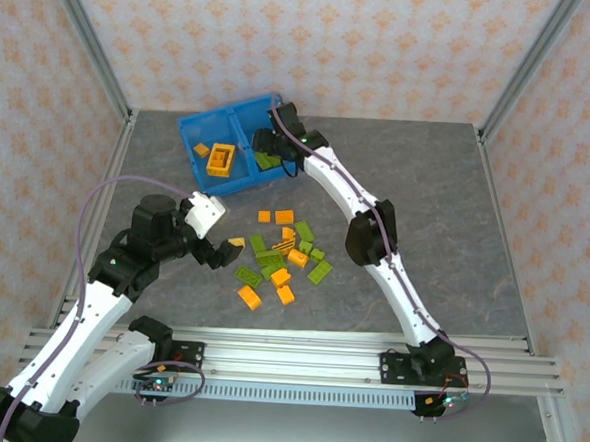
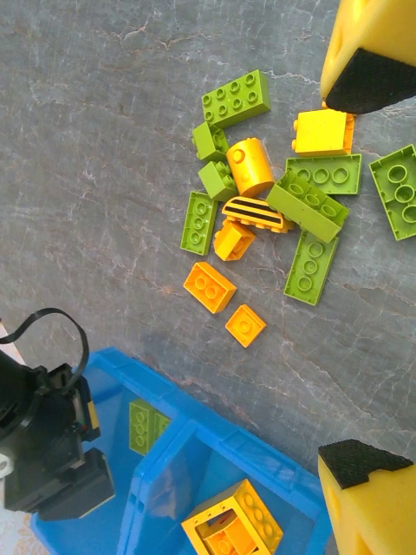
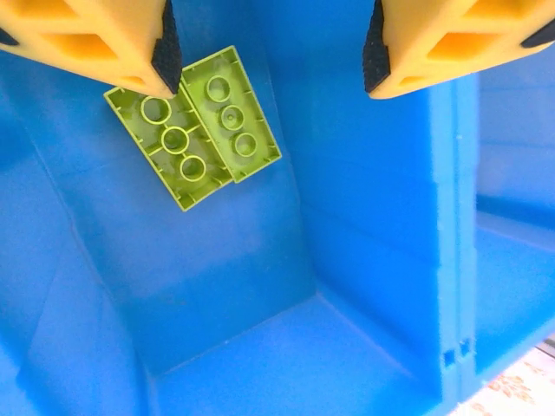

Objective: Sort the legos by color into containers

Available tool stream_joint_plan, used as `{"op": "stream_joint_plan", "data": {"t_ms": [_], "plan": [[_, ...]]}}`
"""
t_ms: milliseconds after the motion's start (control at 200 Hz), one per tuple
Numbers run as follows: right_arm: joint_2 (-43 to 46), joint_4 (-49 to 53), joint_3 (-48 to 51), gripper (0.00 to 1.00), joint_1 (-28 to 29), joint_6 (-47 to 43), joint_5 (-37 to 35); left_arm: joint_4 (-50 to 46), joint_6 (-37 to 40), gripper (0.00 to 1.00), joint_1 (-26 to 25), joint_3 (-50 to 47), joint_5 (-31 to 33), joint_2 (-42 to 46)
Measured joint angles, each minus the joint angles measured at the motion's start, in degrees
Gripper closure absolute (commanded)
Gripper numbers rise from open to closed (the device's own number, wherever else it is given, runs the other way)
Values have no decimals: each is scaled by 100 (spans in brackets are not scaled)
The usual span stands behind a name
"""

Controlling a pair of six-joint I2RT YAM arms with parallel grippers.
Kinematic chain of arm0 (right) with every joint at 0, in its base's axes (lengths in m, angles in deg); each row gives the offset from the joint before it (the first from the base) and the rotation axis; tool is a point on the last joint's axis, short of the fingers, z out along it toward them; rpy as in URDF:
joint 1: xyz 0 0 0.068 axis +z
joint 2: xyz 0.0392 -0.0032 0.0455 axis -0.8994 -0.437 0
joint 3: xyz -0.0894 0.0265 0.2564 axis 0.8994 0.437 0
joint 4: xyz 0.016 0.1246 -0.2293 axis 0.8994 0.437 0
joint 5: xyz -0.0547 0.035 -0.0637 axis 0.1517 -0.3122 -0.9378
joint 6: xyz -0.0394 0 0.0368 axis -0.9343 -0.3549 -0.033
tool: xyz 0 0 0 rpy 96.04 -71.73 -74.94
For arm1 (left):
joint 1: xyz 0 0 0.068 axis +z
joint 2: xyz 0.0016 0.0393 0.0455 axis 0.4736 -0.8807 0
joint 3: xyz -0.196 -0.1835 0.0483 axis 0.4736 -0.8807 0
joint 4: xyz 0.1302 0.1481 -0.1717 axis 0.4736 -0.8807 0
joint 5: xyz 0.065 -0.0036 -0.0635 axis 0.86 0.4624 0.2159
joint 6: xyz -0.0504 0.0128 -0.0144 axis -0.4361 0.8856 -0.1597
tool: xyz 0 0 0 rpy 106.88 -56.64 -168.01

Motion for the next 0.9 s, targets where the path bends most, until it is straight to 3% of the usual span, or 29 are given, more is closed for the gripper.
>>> {"op": "stream_joint_plan", "data": {"t_ms": [185,440,576,731,901], "plan": [[1384,240,1178,38,2,-103,-85,0,0,1,0,0,0,0],[4964,-26,4870,36,166,-726,-376,0,-2,0,0,0,-2,37],[6186,-144,6430,35,332,-962,-400,0,-9,1,0,0,-24,35],[6371,-15,7442,33,323,-1246,-177,-4,31,1,0,0,-160,-9],[5619,251,7444,28,328,-1460,192,-4,48,0,0,0,-199,-24]]}}
